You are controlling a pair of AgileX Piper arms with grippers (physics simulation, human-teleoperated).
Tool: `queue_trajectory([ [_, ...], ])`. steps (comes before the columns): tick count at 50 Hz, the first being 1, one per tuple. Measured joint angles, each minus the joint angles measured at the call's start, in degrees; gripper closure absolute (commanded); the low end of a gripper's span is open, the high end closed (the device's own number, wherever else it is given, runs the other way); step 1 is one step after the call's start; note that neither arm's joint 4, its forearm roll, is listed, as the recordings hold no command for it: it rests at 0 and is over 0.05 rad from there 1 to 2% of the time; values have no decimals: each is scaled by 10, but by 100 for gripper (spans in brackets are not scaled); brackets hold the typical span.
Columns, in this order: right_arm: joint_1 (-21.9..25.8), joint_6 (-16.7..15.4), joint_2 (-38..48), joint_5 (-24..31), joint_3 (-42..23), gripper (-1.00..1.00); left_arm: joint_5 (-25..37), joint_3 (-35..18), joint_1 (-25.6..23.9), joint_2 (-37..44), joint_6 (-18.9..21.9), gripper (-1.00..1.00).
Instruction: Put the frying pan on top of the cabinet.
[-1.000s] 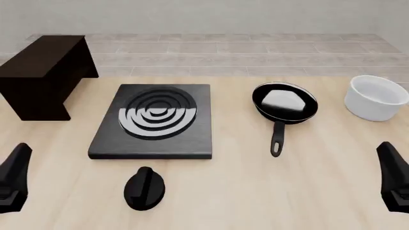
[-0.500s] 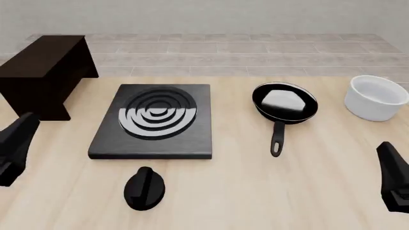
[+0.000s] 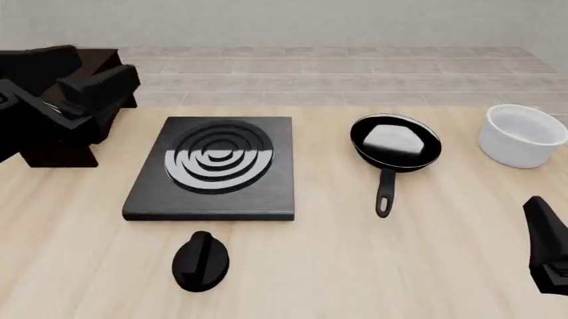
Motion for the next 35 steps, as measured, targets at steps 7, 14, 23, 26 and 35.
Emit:
queue_trajectory([
  [7,0,-1,0,0,0,-100,-6,-50,-26,85,-4,-100],
  [14,0,-2,0,0,0,-100,-3,-98,-51,163,-5,-100],
  [23,1,-4,0,-1,0,-100,12,-152,-77,235,-10,-100],
  [26,1,-4,0,-1,0,-100,21,-173,-86,261,-15,-100],
  [35,1,-5,0,0,0,-100,53,-242,-97,344,-34,-100],
])
